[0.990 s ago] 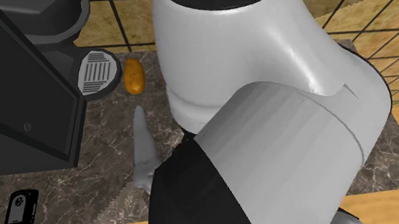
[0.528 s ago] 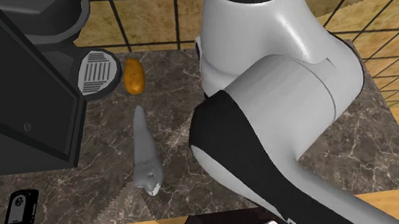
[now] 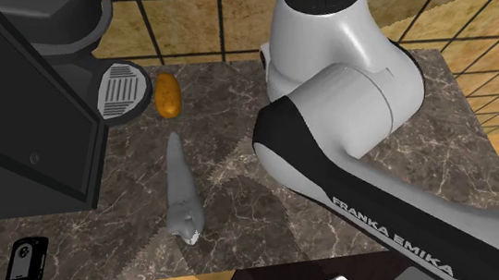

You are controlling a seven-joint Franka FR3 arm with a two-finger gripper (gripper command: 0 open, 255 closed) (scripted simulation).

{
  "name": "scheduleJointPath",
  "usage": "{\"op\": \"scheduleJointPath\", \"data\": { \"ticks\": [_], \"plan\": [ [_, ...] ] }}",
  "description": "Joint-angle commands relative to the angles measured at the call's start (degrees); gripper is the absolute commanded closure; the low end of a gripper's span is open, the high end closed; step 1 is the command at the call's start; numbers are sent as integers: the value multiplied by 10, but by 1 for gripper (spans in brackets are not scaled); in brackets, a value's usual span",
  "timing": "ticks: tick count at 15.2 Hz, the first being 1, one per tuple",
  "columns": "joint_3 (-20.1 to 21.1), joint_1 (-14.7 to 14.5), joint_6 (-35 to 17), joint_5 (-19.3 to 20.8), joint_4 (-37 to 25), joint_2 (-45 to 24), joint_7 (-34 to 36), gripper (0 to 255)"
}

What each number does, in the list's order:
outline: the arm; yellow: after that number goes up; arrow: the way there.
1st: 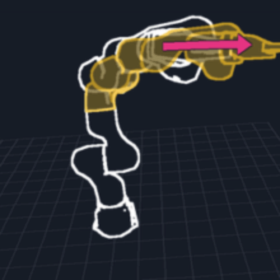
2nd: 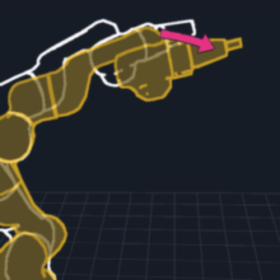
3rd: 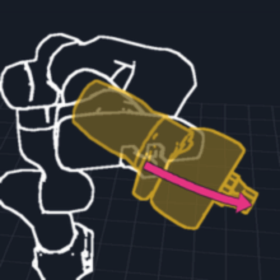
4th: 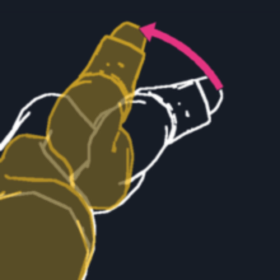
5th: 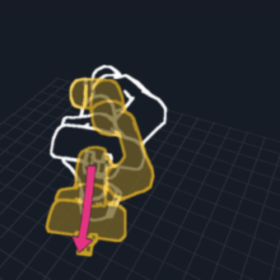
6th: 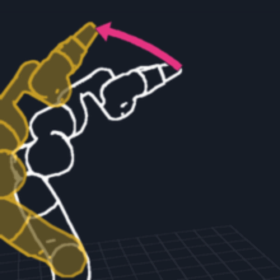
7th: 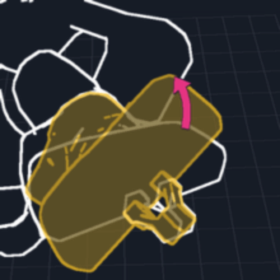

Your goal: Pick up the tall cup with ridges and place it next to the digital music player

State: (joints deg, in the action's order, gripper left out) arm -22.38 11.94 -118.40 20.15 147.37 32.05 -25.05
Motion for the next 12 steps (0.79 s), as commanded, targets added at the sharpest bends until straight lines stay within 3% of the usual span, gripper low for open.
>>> {"op": "scheduleJointPath", "data": {
  "ticks": [1,4,11,12],
  "plan": [
    [-6,2,-18,4,9,-8,-1,0],
    [-12,3,-41,8,21,-19,-1,0],
    [-12,3,-41,8,21,-19,-1,0],
    [-12,3,-41,8,21,-19,-1,255]
  ]
}}
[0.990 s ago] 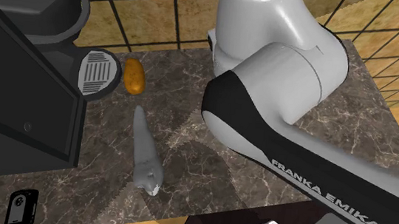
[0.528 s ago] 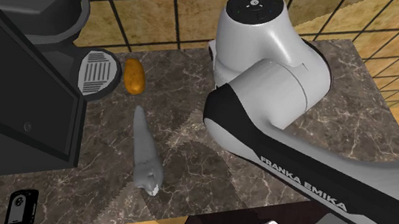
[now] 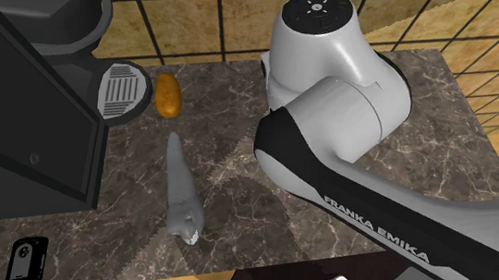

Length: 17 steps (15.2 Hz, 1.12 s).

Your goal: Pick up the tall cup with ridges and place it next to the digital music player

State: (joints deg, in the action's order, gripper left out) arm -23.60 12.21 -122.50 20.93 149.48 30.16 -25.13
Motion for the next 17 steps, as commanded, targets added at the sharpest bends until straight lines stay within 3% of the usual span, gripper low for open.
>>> {"op": "scheduleJointPath", "data": {
  "ticks": [1,9,17],
  "plan": [
    [0,0,0,0,0,0,0,255],
    [0,0,0,0,0,0,0,255],
    [14,-2,69,-11,-44,26,-7,255]
  ]
}}
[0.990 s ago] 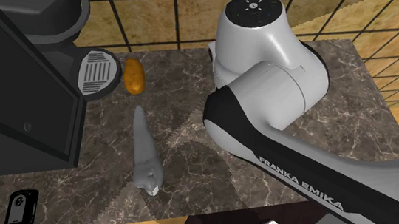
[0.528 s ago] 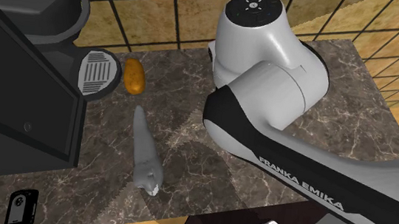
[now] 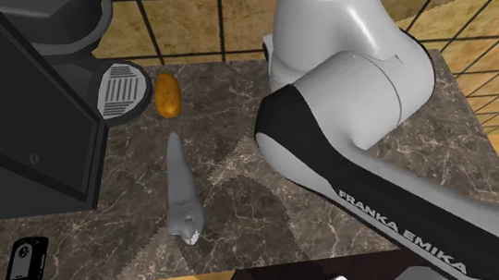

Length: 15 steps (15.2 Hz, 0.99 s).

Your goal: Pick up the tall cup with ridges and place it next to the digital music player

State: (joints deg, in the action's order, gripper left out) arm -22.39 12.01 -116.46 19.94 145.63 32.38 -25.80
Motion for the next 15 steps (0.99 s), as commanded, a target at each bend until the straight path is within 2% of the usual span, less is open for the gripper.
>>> {"op": "scheduleJointPath", "data": {
  "ticks": [1,15],
  "plan": [
    [4,-1,17,-3,-12,6,-1,255],
    [25,-7,128,-21,-107,22,-15,255]
  ]
}}
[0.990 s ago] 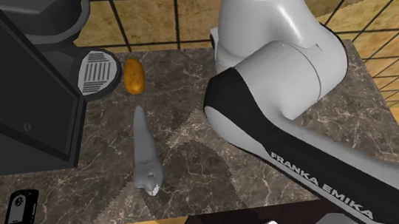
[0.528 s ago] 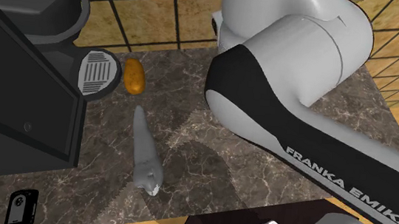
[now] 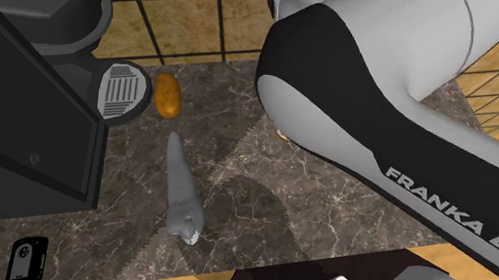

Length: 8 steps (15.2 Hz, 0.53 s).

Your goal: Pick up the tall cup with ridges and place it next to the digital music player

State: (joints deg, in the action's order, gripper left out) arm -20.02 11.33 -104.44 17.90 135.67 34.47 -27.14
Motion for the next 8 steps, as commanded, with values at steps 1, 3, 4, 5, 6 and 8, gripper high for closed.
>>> {"op": "scheduleJointPath", "data": {
  "ticks": [1,3,4,5,6,8],
  "plan": [
    [2,-1,15,-2,-15,1,-2,255],
    [5,-2,30,-5,-30,1,-4,255],
    [6,-2,38,-6,-38,0,-5,255],
    [7,-3,45,-7,-46,0,-6,255],
    [8,-3,53,-8,-54,-1,-7,255],
    [11,-4,67,-10,-70,-3,-9,255]
  ]
}}
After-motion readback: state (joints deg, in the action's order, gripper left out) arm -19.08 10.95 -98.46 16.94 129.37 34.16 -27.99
